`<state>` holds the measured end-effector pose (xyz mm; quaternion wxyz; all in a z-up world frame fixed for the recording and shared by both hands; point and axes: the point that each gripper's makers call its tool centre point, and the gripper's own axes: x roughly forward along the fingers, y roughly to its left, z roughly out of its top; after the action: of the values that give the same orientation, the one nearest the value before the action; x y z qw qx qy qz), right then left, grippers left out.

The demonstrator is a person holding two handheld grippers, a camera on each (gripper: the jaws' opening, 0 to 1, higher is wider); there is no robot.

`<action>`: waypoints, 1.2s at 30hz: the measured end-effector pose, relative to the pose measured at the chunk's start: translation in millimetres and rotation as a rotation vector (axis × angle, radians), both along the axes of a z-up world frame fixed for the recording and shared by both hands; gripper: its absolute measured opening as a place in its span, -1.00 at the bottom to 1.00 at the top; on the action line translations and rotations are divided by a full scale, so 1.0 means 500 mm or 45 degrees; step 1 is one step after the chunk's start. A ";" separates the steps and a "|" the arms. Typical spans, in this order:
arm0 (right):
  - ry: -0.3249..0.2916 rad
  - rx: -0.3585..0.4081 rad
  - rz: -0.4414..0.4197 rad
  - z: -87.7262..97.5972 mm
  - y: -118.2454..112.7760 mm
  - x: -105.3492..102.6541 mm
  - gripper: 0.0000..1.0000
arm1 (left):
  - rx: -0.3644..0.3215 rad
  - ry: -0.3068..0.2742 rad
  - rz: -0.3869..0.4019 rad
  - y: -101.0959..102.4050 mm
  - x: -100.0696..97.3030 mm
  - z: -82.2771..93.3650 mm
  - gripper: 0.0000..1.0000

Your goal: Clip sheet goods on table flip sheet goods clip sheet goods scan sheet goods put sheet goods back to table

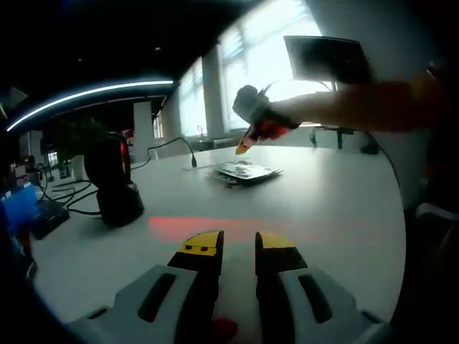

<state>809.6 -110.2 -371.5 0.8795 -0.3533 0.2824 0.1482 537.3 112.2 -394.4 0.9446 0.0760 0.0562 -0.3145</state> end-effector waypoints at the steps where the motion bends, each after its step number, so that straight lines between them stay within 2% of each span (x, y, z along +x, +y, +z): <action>1: 0.004 0.015 0.002 0.000 0.003 -0.006 -1.00 | 0.000 0.000 0.000 0.000 0.000 0.000 -0.80; 3: 0.015 0.041 -0.008 0.000 0.004 -0.013 -1.00 | -0.001 0.000 -0.001 0.001 0.000 0.000 -0.80; 7: -0.007 0.020 0.001 0.009 -0.003 -0.013 -1.00 | -0.001 0.000 -0.001 0.003 0.000 0.000 -0.80; 14: -0.027 0.058 0.017 0.029 -0.013 -0.033 -1.00 | 0.005 -0.001 0.002 0.005 0.000 -0.002 -0.80; 20: -0.019 0.140 0.032 0.038 -0.013 -0.071 -1.00 | 0.012 -0.003 0.005 0.004 -0.001 -0.003 -0.80; 26: -0.061 0.175 0.044 0.060 -0.021 -0.111 -1.00 | 0.017 -0.002 0.008 0.003 -0.002 -0.004 -0.80; 36: -0.110 0.249 0.102 0.100 -0.009 -0.170 -1.00 | 0.021 -0.004 0.008 0.000 -0.004 -0.003 -0.80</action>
<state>724.7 -114.6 -321.5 0.9144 -0.2830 0.2140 0.1947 535.2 112.2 -396.0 0.9450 0.0839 0.0577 -0.3109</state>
